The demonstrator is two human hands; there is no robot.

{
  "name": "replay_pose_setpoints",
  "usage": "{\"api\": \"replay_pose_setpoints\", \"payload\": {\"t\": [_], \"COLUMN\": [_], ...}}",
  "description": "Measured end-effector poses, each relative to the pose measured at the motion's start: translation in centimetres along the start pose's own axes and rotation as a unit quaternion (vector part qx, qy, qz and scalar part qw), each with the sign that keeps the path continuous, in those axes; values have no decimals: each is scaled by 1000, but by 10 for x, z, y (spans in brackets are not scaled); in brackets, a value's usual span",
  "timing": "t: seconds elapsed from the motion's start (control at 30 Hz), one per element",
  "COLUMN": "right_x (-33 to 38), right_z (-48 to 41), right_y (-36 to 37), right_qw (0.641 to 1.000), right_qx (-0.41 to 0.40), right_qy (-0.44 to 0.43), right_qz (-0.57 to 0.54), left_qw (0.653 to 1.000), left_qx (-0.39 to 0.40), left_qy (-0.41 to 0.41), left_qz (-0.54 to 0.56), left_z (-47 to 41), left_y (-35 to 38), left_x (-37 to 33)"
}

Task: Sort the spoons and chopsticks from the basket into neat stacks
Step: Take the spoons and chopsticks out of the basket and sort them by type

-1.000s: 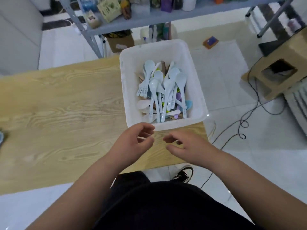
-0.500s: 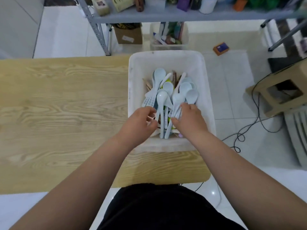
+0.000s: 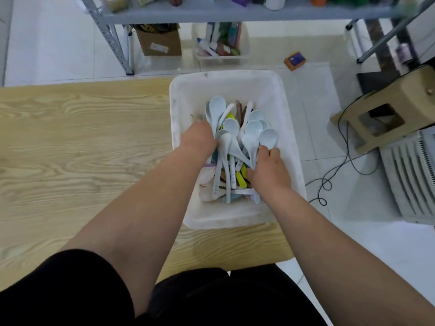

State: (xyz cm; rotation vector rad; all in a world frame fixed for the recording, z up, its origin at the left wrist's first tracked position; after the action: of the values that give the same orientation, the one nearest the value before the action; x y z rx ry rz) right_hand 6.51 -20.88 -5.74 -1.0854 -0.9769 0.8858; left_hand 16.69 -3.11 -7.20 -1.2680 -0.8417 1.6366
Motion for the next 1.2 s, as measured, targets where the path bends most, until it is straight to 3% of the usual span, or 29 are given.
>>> {"api": "replay_pose_setpoints", "payload": {"t": [0.23,0.33,0.43,0.5,0.6,0.67,0.8,0.9,1.03,1.2], "right_x": [-4,-17,-30,-34,-35,-33,-26,-21,-14,5], "right_z": [-8,-10,-7,-1,13,24,48,68,98,135], "right_y": [-11,-19,-22,-24,-28,-33,-46,-46,-41,-33], "right_qw": [1000,995,977,945,847,790,731,729,738,746], "right_qx": [25,46,93,127,194,241,310,339,350,368], "right_qy": [-13,0,15,56,142,149,114,79,52,15], "right_qz": [-13,-88,-193,-298,-475,-543,-598,-589,-575,-555], "left_qw": [997,981,941,917,886,852,813,830,762,757], "left_qx": [41,13,-12,-42,-77,-86,-107,-112,-117,-132], "left_qy": [-59,-161,-238,-250,-244,-251,-273,-272,-304,-299], "left_qz": [-14,106,240,307,387,451,503,474,560,566], "left_z": [20,50,85,110,150,178,225,255,288,328], "left_y": [-10,-16,-16,-18,-19,-16,-11,-13,-14,-24], "left_x": [-6,-1,-4,-12,-30,-43,-53,-56,-54,-28]}}
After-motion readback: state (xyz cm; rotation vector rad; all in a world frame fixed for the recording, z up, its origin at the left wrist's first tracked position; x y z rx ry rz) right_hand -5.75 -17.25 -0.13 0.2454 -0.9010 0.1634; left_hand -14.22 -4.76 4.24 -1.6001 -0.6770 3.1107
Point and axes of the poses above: each hand's wrist, its own z-axis away from the middle knuckle, its own y-axis out of the palm, x = y × z, the point moved 4 cm from there along -z, towards the middle knuckle, and after that the axes turned 15 degrees about -x, right-handed, at the moved point
